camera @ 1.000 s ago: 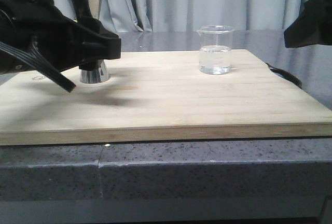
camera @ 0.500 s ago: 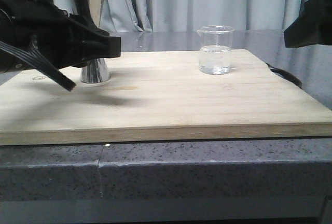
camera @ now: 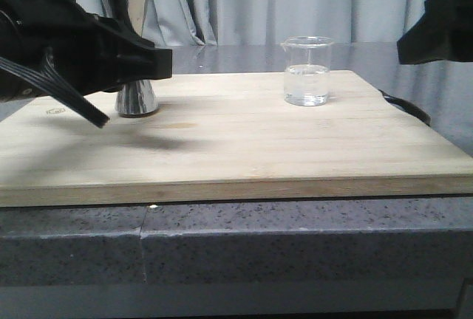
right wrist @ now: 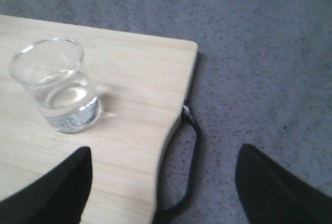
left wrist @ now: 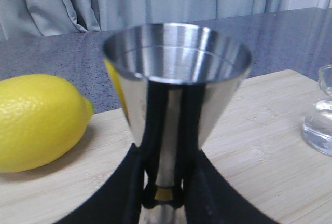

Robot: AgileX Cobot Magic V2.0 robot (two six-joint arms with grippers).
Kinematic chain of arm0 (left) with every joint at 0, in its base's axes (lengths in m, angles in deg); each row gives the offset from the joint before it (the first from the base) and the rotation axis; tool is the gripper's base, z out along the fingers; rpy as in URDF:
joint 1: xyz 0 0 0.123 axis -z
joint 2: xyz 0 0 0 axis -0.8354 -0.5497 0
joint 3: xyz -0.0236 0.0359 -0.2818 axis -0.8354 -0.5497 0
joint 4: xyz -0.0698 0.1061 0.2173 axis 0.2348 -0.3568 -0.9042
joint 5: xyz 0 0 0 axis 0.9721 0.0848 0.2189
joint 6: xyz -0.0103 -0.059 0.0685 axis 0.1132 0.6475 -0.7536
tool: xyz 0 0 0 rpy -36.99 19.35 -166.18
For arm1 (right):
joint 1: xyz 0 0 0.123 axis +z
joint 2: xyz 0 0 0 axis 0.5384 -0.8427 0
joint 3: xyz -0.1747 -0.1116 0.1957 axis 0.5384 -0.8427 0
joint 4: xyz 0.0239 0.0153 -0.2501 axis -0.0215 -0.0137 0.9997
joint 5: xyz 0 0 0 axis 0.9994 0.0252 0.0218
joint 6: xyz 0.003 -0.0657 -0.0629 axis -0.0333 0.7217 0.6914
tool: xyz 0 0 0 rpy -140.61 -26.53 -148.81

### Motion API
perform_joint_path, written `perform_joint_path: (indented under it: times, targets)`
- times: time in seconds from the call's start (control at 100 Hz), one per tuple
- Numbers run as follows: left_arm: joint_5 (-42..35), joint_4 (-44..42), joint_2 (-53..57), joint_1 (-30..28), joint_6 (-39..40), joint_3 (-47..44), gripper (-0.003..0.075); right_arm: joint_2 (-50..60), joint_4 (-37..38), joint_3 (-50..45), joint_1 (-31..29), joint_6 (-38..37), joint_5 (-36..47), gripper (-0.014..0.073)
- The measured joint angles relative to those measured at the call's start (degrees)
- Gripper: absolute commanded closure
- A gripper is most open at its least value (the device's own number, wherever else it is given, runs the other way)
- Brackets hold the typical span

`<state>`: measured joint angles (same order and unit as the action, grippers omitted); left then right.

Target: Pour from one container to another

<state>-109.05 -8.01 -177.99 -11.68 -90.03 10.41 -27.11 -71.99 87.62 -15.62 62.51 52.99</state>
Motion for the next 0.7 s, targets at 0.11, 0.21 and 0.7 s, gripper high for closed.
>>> perform_joint_path:
  times: [0.11, 0.21, 0.7]
  targets:
    - [0.0, -2.5, 0.0, 1.1, 0.0, 0.0, 0.0732, -0.4, 0.7, 0.0, 2.2, 0.0, 1.9, 0.0085]
    - [-0.1, -4.1, 0.0, 2.2, 0.0, 0.0, 0.0732, -2.1, 0.8, 0.0, 3.3, 0.0, 3.7, 0.0085]
    - [0.4, -3.6, 4.6, 3.2, 1.1, 0.6, 0.0732, -12.5, 0.9, 0.0, 8.0, 0.0, 13.6, 0.0085]
